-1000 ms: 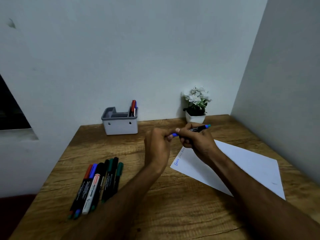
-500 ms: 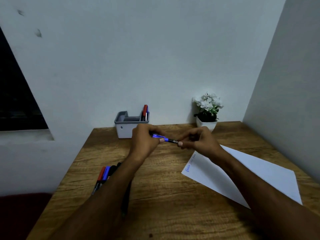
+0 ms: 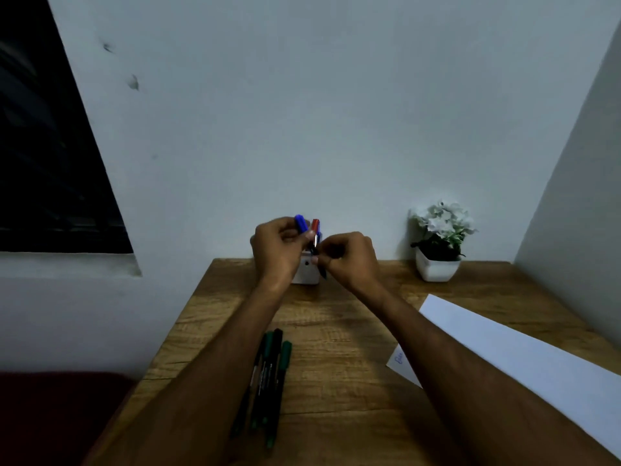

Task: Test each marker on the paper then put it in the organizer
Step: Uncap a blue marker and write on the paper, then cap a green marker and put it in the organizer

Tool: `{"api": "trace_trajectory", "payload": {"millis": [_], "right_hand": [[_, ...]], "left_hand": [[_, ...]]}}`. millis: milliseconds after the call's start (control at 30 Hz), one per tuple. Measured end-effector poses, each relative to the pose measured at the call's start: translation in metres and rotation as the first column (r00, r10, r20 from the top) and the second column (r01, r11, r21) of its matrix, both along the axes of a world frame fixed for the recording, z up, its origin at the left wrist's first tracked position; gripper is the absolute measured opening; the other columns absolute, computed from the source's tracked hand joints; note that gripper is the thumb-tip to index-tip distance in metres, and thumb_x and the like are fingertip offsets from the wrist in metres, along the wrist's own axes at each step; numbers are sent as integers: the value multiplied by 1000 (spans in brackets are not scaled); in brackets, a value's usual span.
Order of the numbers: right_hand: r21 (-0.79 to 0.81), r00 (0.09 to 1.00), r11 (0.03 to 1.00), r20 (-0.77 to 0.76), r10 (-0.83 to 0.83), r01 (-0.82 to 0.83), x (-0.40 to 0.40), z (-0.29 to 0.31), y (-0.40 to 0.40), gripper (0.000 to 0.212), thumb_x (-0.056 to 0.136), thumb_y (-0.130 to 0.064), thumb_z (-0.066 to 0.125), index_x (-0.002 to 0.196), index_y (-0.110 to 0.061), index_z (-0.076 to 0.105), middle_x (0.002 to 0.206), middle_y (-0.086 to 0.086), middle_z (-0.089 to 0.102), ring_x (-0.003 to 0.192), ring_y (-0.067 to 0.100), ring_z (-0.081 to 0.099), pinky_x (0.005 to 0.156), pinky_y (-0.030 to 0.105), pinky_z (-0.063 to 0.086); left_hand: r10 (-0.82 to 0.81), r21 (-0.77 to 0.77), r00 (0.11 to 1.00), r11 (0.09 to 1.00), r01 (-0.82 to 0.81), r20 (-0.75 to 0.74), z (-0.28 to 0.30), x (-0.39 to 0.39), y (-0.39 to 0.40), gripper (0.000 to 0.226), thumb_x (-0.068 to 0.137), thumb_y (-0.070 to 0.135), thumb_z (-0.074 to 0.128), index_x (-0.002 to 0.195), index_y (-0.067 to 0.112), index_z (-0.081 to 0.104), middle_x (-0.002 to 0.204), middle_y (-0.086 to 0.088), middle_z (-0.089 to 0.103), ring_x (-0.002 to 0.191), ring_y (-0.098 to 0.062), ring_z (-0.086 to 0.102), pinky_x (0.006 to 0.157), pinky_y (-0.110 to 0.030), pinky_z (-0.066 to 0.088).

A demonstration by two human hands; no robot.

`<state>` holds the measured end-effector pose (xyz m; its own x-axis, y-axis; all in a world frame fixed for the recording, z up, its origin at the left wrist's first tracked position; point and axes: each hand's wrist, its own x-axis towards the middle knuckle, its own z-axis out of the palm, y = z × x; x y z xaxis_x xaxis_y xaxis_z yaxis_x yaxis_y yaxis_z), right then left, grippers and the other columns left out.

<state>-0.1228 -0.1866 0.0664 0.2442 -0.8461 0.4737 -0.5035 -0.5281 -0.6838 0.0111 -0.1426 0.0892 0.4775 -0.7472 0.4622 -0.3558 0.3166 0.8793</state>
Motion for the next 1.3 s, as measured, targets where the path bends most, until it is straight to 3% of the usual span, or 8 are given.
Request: {"api": "trace_trajectory", "payload": {"millis": [233, 500, 667, 933, 1000, 1067, 1133, 1300], "right_hand": [[-60, 993, 996, 102, -56, 62, 28, 19, -24, 23, 88, -16, 79, 110, -12, 80, 104, 4, 80, 92, 10, 74, 91, 27, 60], [-6, 994, 995, 32, -102, 103, -5, -8, -19, 23, 88, -14, 79, 111, -12, 79, 105, 3, 80, 86, 3, 68, 76, 4, 46], [31, 997, 997, -11, -72, 72, -6, -19, -10, 24, 88, -17, 80, 112, -13, 79, 105, 1, 79, 84, 0, 67, 72, 0, 45], [131, 997, 991, -80, -14, 24, 2, -26, 18, 25, 91, -18, 76, 116, -14, 77, 113, 1, 77, 97, 7, 69, 89, 22, 57], [168, 993, 986, -118, 7, 13, 4, -28, 27, 21, 90, -17, 78, 110, -14, 78, 106, 0, 77, 90, 4, 67, 82, 20, 58], [210, 983, 978, -182, 20, 19, 6, -31, 38, 13, 86, -18, 81, 99, -15, 80, 94, -4, 77, 80, 1, 64, 68, 14, 50], [277, 973, 960, -227, 31, 34, 9, -35, 49, 5, 81, -20, 84, 84, -17, 81, 84, -6, 75, 77, 3, 65, 67, 21, 52], [346, 935, 935, -350, 55, 75, 20, -40, 86, 22, 77, -34, 81, 77, -13, 77, 74, 1, 73, 71, 16, 68, 60, 34, 55]], "left_hand": [[67, -107, 992, 993, -56, 106, 30, 30, -42, 26, 74, 10, 83, 99, 8, 77, 91, -1, 77, 83, -9, 72, 84, -37, 60], [64, 89, 974, 992, -85, 218, -3, 30, -72, 31, 75, 15, 84, 103, 8, 75, 94, -6, 76, 86, -14, 72, 85, -31, 58], [61, 193, 955, 974, -120, 289, -29, 29, -70, 27, 75, 14, 84, 100, 9, 76, 93, -6, 76, 84, -14, 72, 86, -32, 58], [116, 76, 950, 987, -144, 290, -22, 32, -46, 20, 83, 8, 76, 102, 8, 75, 95, -5, 75, 82, -10, 69, 79, -20, 54], [104, 73, 942, 988, -134, 320, -25, 31, -33, 20, 80, 12, 79, 100, 11, 76, 94, -1, 75, 80, -6, 67, 76, -16, 53], [41, 122, 937, 989, -89, 346, -31, 33, -15, 21, 76, 14, 82, 96, 14, 77, 91, 4, 75, 78, -2, 67, 74, -13, 51], [-98, 258, 915, 966, -6, 390, -37, 35, 5, 22, 73, 15, 84, 94, 17, 77, 90, 5, 75, 78, 1, 66, 74, -15, 52], [-323, 529, 837, 847, 47, 442, -60, 36, 44, 29, 71, 8, 85, 97, 17, 76, 92, 4, 76, 80, -1, 69, 82, -24, 58]]}}
